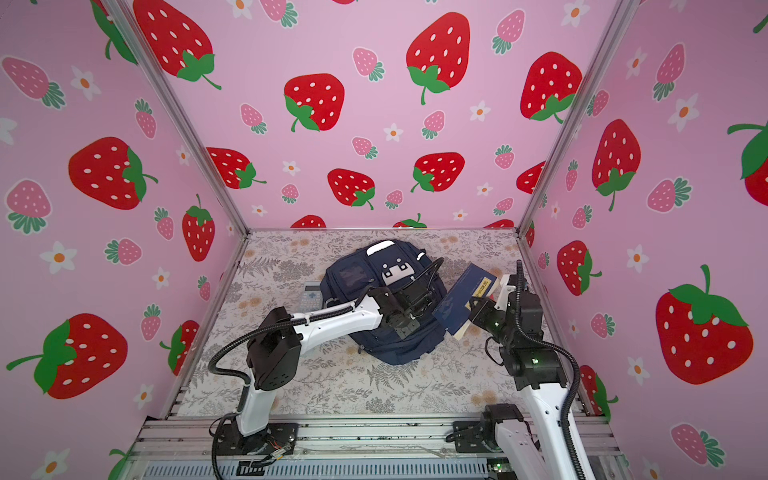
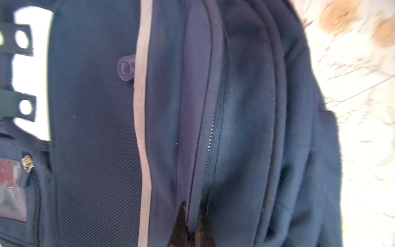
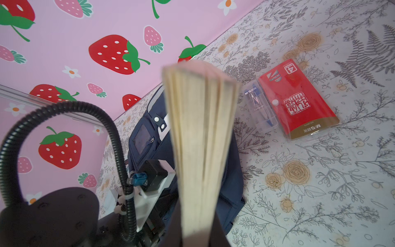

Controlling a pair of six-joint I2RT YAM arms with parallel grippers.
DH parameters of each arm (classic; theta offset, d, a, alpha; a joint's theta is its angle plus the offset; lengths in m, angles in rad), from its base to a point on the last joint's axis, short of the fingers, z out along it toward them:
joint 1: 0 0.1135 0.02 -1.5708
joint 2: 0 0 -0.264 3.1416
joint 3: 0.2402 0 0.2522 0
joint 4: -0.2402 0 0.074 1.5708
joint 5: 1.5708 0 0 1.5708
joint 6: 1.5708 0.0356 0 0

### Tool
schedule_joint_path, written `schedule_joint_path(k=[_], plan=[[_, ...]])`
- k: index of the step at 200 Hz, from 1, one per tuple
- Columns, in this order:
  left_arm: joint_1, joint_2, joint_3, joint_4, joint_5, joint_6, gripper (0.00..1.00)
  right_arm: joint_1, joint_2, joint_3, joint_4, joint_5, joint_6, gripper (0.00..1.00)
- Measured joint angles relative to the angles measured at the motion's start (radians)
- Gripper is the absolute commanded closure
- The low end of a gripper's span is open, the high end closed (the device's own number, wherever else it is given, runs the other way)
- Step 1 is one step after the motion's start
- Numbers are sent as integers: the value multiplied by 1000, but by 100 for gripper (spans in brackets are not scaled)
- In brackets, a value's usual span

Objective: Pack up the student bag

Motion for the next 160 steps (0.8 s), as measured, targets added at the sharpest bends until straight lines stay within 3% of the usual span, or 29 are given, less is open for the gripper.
schedule_joint_path(k=[65,160], plan=[[163,-246,-81,82,298,-91,100,-2,-82,-1,-14,-70,-7,100],[306,-284,-200,240,654,-274,100,-2,-179,-76,-89,-52,-12,100]])
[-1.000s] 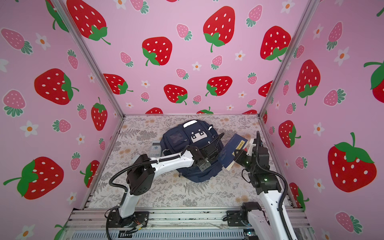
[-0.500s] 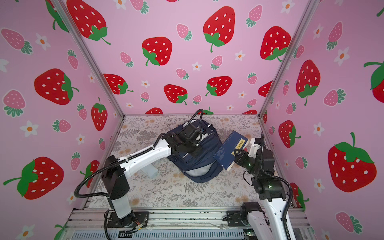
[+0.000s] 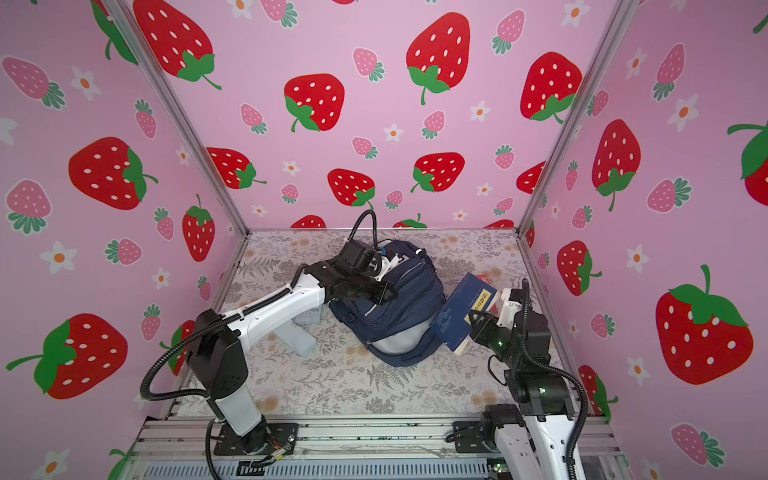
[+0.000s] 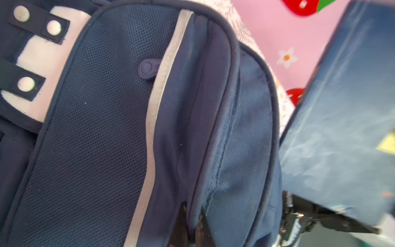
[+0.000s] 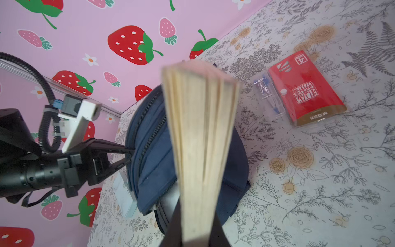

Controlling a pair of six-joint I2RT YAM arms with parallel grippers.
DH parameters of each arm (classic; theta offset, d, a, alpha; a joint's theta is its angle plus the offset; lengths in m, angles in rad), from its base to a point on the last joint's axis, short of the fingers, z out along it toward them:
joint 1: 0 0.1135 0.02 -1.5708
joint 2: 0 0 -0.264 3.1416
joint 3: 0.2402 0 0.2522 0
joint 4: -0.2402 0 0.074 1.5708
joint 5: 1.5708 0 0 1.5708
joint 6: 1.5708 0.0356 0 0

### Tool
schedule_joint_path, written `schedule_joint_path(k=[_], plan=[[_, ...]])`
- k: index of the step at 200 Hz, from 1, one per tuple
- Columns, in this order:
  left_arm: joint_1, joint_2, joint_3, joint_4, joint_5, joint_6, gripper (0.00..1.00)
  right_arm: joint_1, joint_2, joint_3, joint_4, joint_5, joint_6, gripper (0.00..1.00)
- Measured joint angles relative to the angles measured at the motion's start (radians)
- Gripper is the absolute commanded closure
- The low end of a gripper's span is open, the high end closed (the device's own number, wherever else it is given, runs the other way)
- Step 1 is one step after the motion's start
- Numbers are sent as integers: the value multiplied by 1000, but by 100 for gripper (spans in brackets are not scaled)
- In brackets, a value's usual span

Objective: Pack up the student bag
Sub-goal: 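Lower the book into the backpack's opened main compartment with the right gripper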

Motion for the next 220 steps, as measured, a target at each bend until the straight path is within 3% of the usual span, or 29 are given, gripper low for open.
schedule_joint_path(k=[43,114,162,220], plan=[[48,-11,-24,78,125,-85,100,0,-57,-185,77,-80,71,100],[51,-43,-98,131,171,-105,100,13,-54,-386,409,-253,271,100],[54,-58,-99,131,177,-106,100,87,-13,-464,628,-242,385,100],[66,-58,-102,135,196,-109,100,193,86,-501,809,-167,438,100]])
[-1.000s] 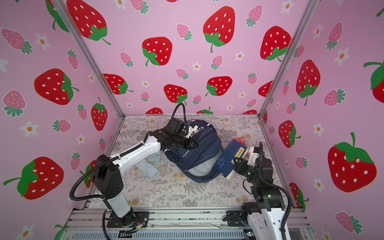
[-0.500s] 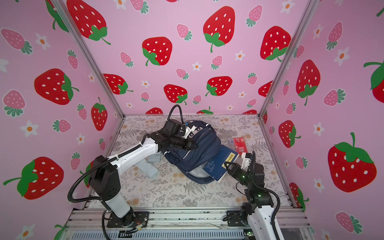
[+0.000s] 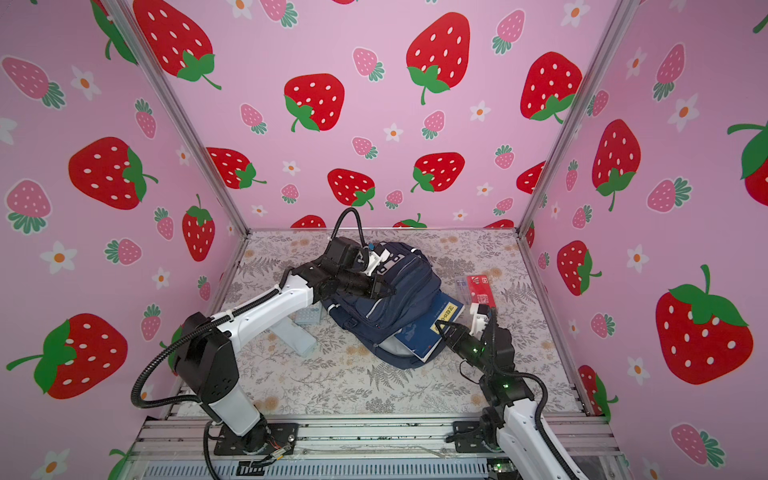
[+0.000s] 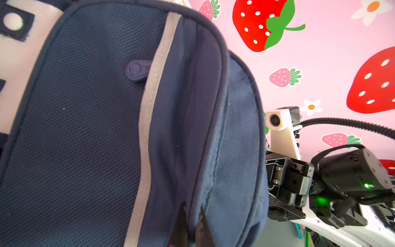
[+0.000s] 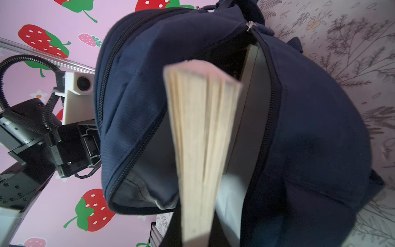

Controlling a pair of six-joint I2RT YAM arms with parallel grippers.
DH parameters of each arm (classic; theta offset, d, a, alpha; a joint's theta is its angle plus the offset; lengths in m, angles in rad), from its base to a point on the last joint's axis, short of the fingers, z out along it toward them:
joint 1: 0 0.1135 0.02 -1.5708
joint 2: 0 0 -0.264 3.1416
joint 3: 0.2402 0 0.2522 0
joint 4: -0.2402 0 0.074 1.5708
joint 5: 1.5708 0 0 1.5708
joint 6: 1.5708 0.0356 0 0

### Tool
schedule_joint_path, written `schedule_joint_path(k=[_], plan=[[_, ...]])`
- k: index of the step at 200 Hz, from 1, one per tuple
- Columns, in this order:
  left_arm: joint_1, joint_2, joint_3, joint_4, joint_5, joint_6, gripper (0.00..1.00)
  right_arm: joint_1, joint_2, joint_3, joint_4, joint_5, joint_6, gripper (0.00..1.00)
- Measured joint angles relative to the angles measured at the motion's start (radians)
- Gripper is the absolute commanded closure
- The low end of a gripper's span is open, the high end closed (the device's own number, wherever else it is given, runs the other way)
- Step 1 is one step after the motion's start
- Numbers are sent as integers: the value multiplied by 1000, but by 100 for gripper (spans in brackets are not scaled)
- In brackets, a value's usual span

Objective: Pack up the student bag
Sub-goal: 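Lower the book into the backpack's opened main compartment with the right gripper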

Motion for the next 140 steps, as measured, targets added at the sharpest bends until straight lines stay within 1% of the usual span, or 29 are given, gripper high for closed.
schedule_joint_path(k=[28,54,111,140], plan=[[2,0,-1,2,5,-3,100,34,36,-4,82,43,11,100],[2,0,-1,1,8,-3,100,73,113,-18,177,90,22,100],[4,0,-1,1,12,-3,100,212,385,-23,405,188,52,100],[4,0,-1,0,13,-3,100,244,533,13,496,216,64,100]])
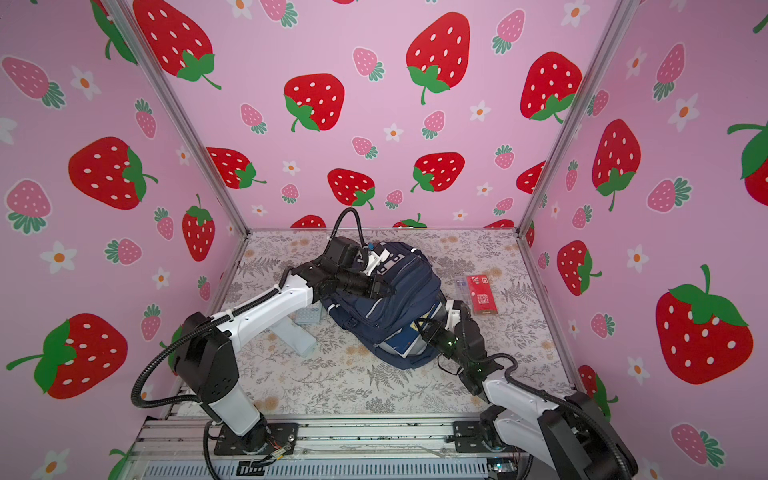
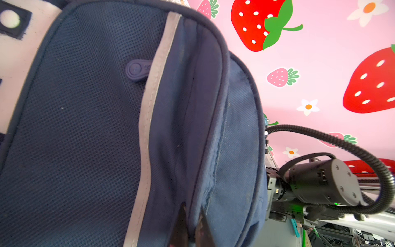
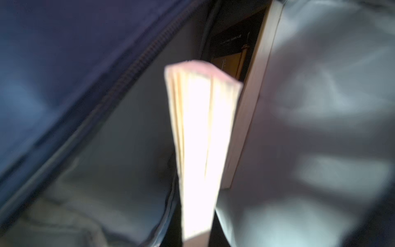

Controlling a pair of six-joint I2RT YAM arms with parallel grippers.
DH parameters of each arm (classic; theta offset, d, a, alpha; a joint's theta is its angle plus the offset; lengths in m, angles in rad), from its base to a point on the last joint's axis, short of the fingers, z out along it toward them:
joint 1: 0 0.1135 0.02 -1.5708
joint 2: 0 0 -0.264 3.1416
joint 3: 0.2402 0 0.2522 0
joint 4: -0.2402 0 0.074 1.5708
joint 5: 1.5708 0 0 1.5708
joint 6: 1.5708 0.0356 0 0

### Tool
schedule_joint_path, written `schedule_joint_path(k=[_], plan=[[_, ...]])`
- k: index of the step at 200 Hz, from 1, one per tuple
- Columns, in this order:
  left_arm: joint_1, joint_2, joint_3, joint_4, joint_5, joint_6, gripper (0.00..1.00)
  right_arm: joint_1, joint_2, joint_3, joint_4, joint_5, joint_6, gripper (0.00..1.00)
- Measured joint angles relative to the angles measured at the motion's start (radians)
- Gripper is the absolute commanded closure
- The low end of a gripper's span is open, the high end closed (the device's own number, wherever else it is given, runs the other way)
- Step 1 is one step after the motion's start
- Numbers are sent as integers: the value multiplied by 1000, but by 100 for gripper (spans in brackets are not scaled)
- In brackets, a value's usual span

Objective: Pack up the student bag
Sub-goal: 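Lower the book into the backpack's opened main compartment with the right gripper, then push the book deeper into the compartment and open the right gripper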

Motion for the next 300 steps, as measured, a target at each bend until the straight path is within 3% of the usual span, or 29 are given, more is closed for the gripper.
schedule_joint_path(k=[88,118,142,160,206,218,233,247,270,300], plan=[[1,-3,0,-10,-1,15,100,34,404,166,251,76,38,99],[6,-5,0,-11,-1,16,100,36,484,182,286,75,58,61],[16,-11,0,-16,6,16,100,40,486,195,265,70,55,43],[24,-15,0,-19,10,16,100,42,460,199,215,71,43,39],[29,-15,0,-25,14,16,100,42,337,239,-37,108,0,42],[29,-15,0,-25,15,16,100,42,331,242,-69,116,-6,48],[29,-15,0,-26,15,16,100,42,340,242,-97,120,-9,68],[29,-15,0,-26,15,16,100,42,367,246,-105,119,-7,79],[29,-15,0,-29,15,17,100,47,419,257,-102,109,-11,85],[29,-15,0,-29,16,16,100,48,466,297,-80,85,-16,85]])
